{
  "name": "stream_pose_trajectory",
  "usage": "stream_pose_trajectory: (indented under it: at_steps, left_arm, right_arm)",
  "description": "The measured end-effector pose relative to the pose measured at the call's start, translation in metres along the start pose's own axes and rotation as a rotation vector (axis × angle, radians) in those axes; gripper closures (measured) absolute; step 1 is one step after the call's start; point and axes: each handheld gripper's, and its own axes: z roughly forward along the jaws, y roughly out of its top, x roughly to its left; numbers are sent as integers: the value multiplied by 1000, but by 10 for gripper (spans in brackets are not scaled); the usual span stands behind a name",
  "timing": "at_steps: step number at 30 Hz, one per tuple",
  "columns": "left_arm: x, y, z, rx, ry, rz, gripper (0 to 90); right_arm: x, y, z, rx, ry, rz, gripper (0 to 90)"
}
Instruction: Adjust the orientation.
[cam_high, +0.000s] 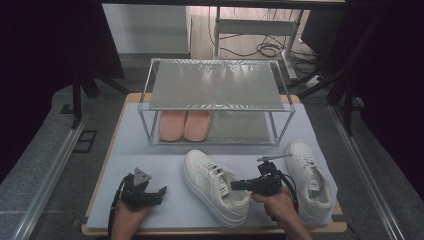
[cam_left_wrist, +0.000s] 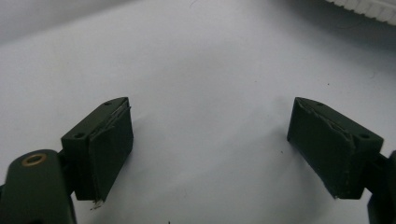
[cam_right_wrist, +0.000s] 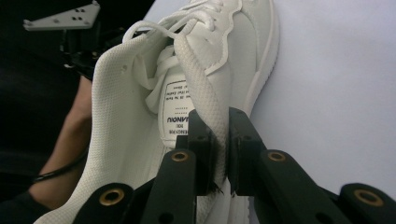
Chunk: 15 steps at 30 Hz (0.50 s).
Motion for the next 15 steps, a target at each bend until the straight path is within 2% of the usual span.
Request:
stream_pose_trajectory:
  at_steps: [15]
  left_arm:
    - [0,0,0,-3,0,-3,147]
  right_arm:
    - [0,10,-13,-66,133,62,820]
